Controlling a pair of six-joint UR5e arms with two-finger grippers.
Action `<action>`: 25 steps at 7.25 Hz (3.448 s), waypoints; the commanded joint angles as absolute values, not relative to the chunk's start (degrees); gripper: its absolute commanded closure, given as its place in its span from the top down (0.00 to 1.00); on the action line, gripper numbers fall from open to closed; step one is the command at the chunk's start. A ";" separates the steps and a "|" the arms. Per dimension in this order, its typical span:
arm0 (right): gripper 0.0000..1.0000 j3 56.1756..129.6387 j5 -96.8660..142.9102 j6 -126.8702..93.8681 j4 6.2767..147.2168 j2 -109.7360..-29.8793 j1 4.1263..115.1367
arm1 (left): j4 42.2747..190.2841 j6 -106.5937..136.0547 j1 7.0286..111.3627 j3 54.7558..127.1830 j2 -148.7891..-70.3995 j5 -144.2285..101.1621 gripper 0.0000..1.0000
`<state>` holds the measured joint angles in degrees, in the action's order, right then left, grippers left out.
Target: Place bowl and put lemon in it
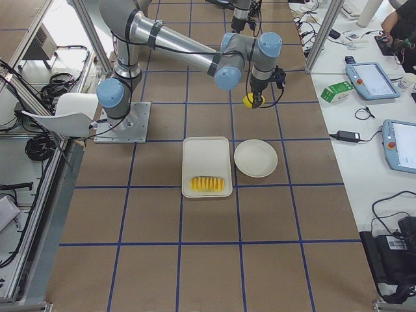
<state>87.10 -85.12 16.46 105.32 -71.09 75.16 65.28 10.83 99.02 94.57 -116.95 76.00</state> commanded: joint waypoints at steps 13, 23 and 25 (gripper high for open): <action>0.22 90.35 -85.17 -23.60 123.79 -61.20 112.04 | 76.72 -2.89 94.32 94.30 -96.79 90.79 1.00; 1.00 91.93 -87.45 -9.11 106.32 -81.07 98.56 | 88.58 -1.41 87.89 88.09 -92.89 88.60 1.00; 1.00 92.11 -87.36 -5.28 96.53 -89.88 93.80 | 89.03 -1.41 87.98 88.67 -91.85 88.42 1.00</action>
<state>91.98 -87.43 -7.64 101.96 -84.64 96.86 88.62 -1.47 87.94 88.31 -92.39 88.50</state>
